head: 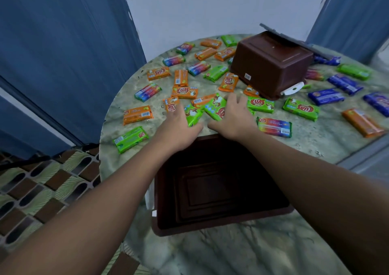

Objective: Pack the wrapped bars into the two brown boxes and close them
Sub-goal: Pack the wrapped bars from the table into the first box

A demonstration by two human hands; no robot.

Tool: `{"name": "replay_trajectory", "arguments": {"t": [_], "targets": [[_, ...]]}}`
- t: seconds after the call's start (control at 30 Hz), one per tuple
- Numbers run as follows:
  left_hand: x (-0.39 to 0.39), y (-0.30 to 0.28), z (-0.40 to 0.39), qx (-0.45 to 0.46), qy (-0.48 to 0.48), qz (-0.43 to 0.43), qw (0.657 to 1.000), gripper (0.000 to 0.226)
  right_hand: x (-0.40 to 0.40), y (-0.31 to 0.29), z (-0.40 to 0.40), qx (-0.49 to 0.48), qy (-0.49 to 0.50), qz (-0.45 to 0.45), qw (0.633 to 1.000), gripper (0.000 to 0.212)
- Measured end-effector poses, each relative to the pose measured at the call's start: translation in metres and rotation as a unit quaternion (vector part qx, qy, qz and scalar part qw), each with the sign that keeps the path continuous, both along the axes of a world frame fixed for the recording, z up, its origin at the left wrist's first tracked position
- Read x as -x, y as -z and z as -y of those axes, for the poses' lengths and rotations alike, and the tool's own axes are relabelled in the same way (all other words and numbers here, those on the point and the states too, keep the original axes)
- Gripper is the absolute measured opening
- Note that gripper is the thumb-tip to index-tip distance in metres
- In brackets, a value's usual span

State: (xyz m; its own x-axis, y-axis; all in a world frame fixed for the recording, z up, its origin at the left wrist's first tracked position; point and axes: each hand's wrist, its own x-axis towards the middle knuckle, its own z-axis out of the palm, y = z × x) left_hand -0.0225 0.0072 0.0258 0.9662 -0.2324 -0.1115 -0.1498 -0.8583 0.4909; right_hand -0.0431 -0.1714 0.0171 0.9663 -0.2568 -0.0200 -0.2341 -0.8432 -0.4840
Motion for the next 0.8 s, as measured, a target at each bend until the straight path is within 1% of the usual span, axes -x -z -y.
{"name": "replay_trajectory", "arguments": {"t": [0.2,0.33,0.4,0.47,0.53,0.6,0.73,0.8], "targets": [[0.035,0.005,-0.006,0.005,-0.004,0.032,0.999,0.078,0.033,-0.002,-0.003,0.010,-0.020,0.048,0.999,0.090],[0.061,0.011,-0.011,0.020,0.004,0.039,0.999,0.087,0.058,0.005,-0.004,0.048,-0.037,0.053,0.997,0.089],[0.074,0.018,-0.014,-0.001,0.026,0.047,0.999,0.086,0.070,0.013,-0.002,0.079,-0.060,0.057,0.993,0.087],[0.086,0.027,-0.018,-0.045,0.069,0.057,0.995,0.082,0.079,0.022,0.001,0.115,-0.103,0.057,0.986,0.084],[0.091,0.037,-0.022,-0.106,0.119,0.056,0.986,0.077,0.084,0.028,0.005,0.140,-0.147,0.031,0.979,0.085],[0.092,0.044,-0.025,-0.150,0.156,0.028,0.976,0.071,0.088,0.034,0.010,0.159,-0.183,-0.022,0.970,0.089],[0.084,0.054,-0.024,-0.189,0.196,-0.004,0.962,0.066,0.090,0.044,0.012,0.248,-0.246,-0.086,0.933,0.089],[0.079,0.057,-0.021,-0.198,0.209,-0.020,0.957,0.068,0.089,0.049,0.012,0.261,-0.255,-0.108,0.925,0.088]]}}
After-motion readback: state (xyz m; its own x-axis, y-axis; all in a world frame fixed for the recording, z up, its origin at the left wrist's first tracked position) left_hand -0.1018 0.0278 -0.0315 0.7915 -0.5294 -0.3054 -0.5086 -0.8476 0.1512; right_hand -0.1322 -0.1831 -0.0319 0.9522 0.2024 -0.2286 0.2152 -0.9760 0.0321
